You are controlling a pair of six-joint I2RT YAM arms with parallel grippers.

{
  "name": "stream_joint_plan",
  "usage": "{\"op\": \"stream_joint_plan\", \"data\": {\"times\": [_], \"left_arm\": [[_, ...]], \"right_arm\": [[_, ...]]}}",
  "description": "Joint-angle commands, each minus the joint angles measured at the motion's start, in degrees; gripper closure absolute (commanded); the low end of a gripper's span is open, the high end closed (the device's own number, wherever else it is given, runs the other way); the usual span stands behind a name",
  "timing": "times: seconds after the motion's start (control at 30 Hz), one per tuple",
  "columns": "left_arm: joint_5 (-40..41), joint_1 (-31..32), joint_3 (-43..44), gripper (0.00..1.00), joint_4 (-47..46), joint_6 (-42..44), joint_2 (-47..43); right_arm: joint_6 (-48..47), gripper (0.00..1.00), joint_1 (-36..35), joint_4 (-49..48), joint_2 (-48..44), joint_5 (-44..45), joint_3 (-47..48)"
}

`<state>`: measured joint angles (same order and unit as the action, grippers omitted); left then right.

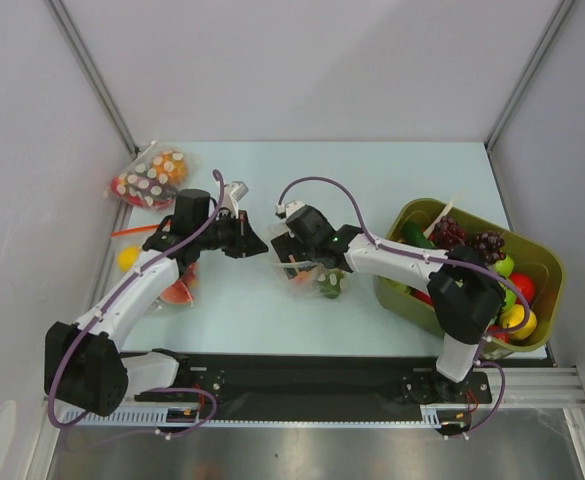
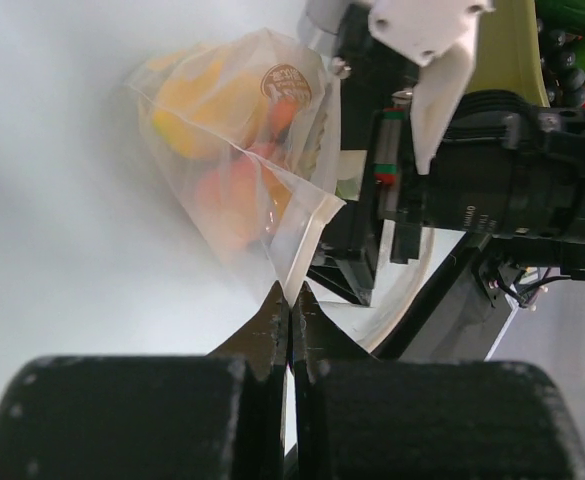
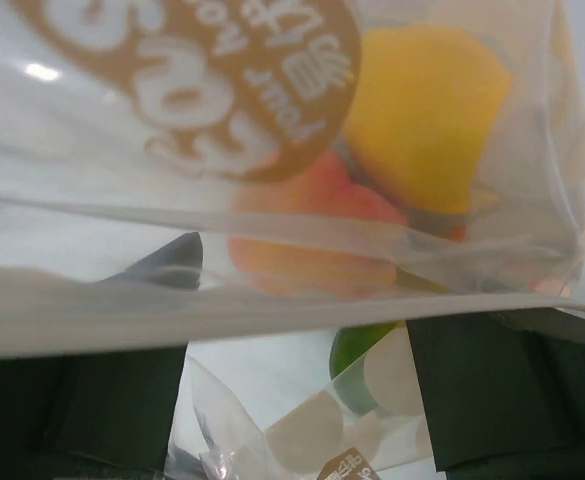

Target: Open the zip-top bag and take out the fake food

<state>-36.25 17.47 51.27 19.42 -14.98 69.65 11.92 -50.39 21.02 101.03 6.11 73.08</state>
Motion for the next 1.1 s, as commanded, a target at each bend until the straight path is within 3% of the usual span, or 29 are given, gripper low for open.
{"op": "stream_joint_plan", "data": {"times": [0.0, 0.27, 0.6, 0.63, 0.67, 0.87, 1.07], "left_arm": [[-0.93, 0.1, 0.94, 1.0, -1.58, -0.05, -0.04], [-1.19, 0.19, 0.94, 1.0, -1.58, 0.04, -0.04], [-1.19, 0.19, 1.03, 0.99, -1.49, 0.04, -0.13], [-1.28, 0.19, 1.03, 1.0, -1.49, 0.04, -0.21], [-1.28, 0.19, 1.03, 1.0, -1.49, 0.04, -0.21], [-1.1, 0.19, 1.03, 1.0, -1.49, 0.04, -0.3], [-0.93, 0.19, 1.12, 1.0, -1.4, 0.13, -0.39]], "right_arm": [[0.29, 0.17, 0.82, -3.08, 1.71, 2.59, -0.66], [1.61, 0.13, 2.4, -5.37, 5.4, 2.07, -1.45], [3.63, 0.14, 1.0, -3.09, 7.77, 0.13, -2.06], [3.72, 0.18, 1.08, -2.82, 7.77, 0.13, -2.06], [3.72, 0.35, 0.91, -2.3, 7.77, -0.13, -2.06], [3.9, 0.81, 0.91, -3.52, 3.65, 0.39, -3.2], [4.25, 0.88, 0.82, -6.33, -4.34, 0.92, -2.68]]}}
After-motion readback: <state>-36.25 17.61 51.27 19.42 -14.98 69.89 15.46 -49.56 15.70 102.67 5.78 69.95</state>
